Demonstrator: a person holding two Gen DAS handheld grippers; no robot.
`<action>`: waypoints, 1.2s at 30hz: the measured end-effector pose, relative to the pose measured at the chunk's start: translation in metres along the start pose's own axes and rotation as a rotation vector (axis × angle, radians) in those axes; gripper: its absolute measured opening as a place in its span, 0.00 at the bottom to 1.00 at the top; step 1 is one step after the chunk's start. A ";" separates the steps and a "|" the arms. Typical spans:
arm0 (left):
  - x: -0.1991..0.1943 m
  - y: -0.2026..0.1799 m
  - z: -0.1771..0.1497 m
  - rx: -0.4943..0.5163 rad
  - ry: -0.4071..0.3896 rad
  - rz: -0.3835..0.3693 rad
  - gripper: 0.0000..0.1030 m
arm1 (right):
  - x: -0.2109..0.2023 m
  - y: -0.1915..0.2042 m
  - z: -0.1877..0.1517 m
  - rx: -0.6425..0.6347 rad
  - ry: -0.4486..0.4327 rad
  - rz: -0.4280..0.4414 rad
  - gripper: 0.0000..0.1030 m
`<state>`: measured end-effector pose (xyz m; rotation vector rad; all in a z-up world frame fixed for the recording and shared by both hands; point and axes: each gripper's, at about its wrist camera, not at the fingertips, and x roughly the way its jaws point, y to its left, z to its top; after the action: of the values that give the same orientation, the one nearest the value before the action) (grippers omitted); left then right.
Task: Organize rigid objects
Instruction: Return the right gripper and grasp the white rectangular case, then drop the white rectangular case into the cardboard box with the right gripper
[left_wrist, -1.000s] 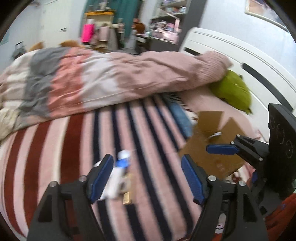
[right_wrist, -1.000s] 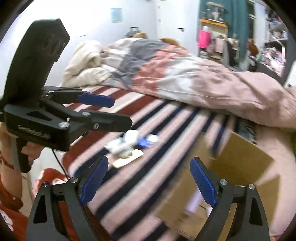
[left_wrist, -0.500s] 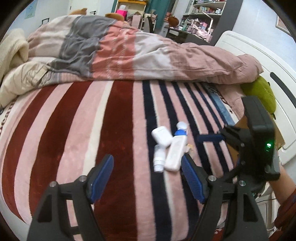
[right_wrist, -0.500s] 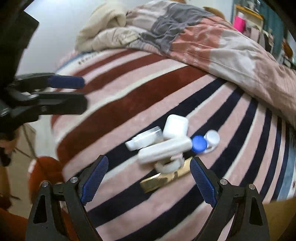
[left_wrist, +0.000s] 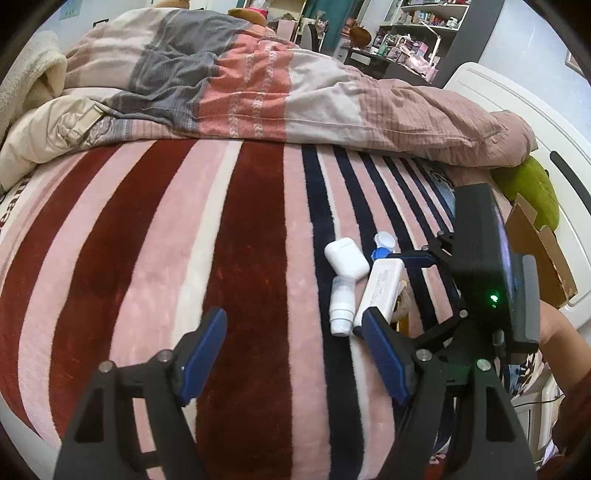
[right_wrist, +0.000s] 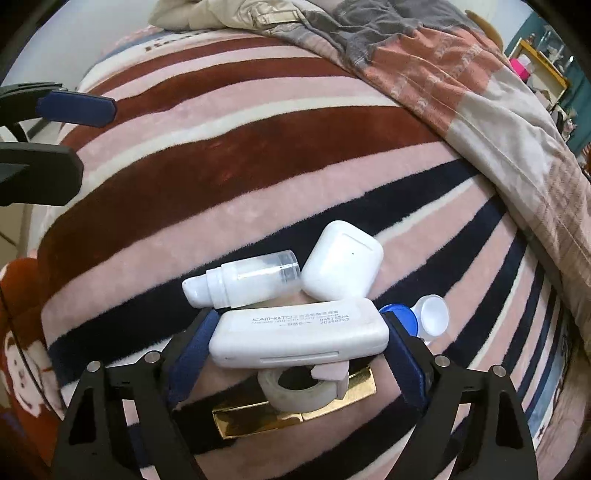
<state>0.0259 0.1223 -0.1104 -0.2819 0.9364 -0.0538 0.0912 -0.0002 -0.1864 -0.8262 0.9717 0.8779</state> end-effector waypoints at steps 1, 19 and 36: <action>-0.001 -0.003 0.001 0.003 0.000 -0.007 0.71 | -0.003 0.001 0.000 -0.001 -0.006 -0.006 0.83; -0.020 -0.145 0.037 0.164 0.061 -0.484 0.34 | -0.181 0.008 -0.047 -0.022 -0.422 -0.035 0.83; 0.033 -0.347 0.074 0.503 0.196 -0.481 0.33 | -0.235 -0.121 -0.178 0.303 -0.417 -0.142 0.83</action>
<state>0.1311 -0.2005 -0.0036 -0.0278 0.9978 -0.7598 0.0701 -0.2625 -0.0064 -0.4226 0.6480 0.7199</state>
